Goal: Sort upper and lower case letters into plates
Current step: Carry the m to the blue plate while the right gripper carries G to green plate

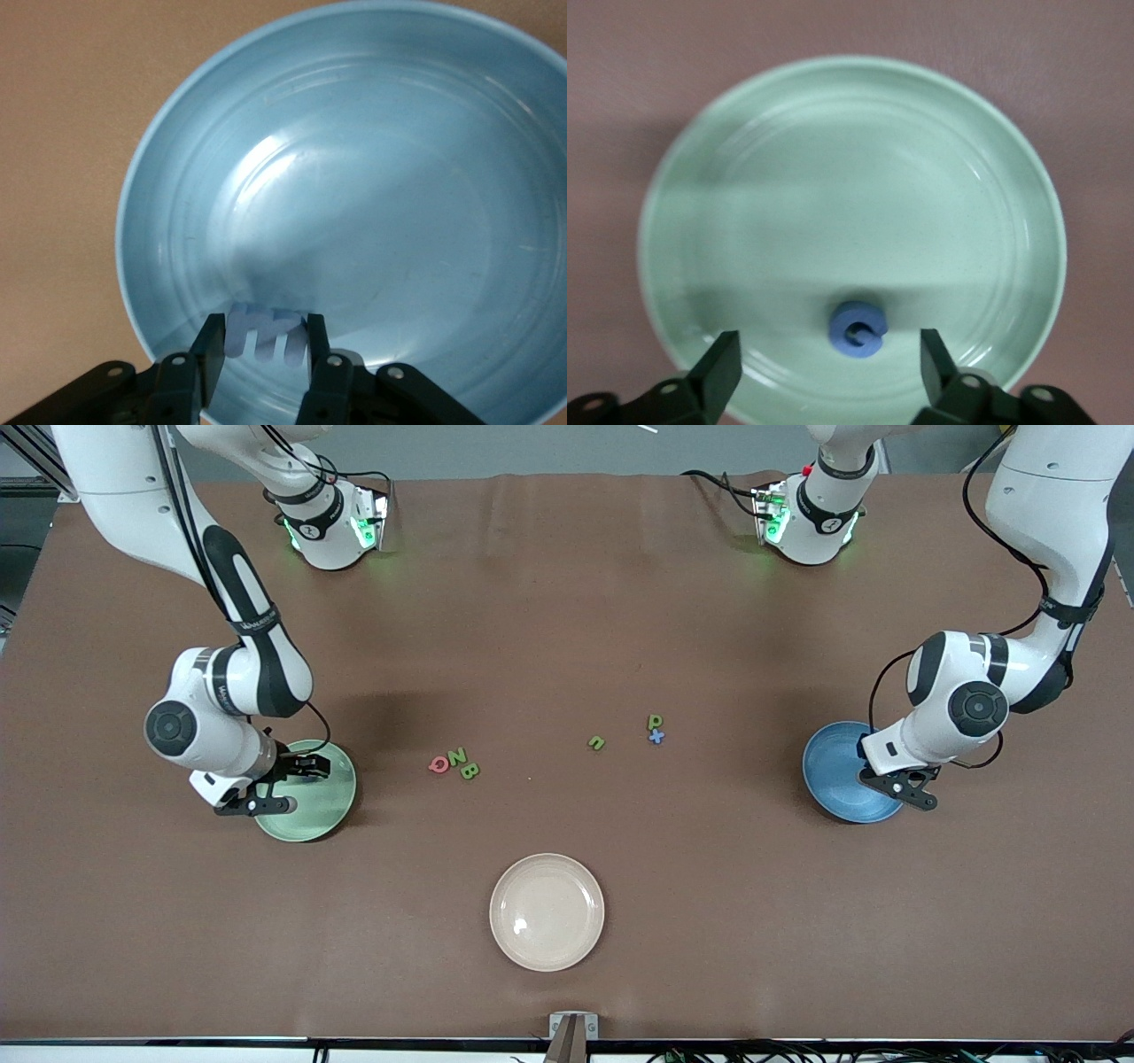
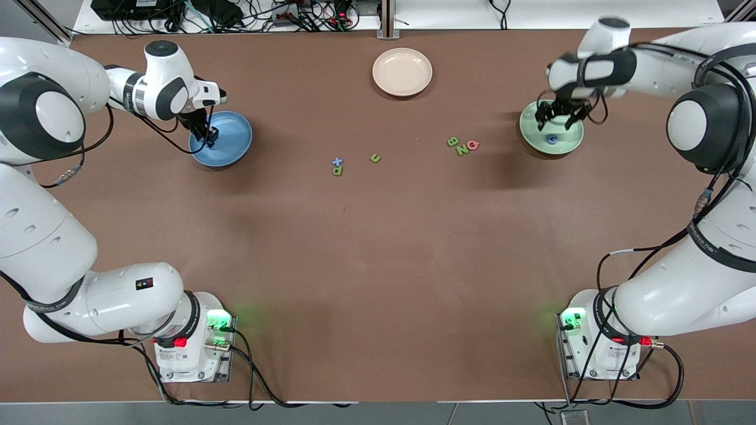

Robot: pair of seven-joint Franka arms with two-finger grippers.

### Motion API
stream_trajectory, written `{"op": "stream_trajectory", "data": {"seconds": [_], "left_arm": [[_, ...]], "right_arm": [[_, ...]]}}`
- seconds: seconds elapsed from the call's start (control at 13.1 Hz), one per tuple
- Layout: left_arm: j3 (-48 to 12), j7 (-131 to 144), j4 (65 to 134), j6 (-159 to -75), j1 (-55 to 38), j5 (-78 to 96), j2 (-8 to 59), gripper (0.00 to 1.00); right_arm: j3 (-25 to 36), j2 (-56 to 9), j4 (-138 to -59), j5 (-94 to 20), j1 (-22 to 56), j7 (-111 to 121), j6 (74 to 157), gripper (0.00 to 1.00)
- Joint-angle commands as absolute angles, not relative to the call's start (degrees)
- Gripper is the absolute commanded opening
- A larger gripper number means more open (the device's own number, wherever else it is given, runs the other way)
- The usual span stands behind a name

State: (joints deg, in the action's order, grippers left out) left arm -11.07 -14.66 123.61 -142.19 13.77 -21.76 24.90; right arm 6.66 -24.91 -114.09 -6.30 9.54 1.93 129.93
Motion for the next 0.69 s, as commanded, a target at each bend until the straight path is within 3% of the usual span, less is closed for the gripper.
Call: {"op": "stream_trajectory", "data": {"seconds": [0.0,0.08,0.15,0.38,0.61], "left_arm": [[-11.69,-15.21,123.93,-143.09,14.5,-23.03,24.79,0.52],[-11.69,-15.21,123.75,-142.91,14.59,-23.03,24.26,0.8],[-11.86,-14.77,123.49,-142.56,14.5,-22.94,23.91,1.0],[-15.8,-9.96,121.57,-136.71,14.33,-21.36,21.63,1.0],[-23.09,3.37,117.0,-125.53,14.33,-18.47,19.78,1.0]], "right_arm": [[5.98,-23.91,-108.03,-5.98,11.94,-7.44,122.35,1.0],[5.89,-23.99,-108.02,-6.15,12.48,-11.56,122.6,1.0],[5.8,-24.08,-108.37,-6.41,13.35,-14.65,122.96,1.0],[5.71,-24.17,-109.77,-8.17,16.77,-26.42,124.53,1.0],[5.8,-24.17,-114.86,-8.17,22.74,-40.12,133.91,1.0]]}}
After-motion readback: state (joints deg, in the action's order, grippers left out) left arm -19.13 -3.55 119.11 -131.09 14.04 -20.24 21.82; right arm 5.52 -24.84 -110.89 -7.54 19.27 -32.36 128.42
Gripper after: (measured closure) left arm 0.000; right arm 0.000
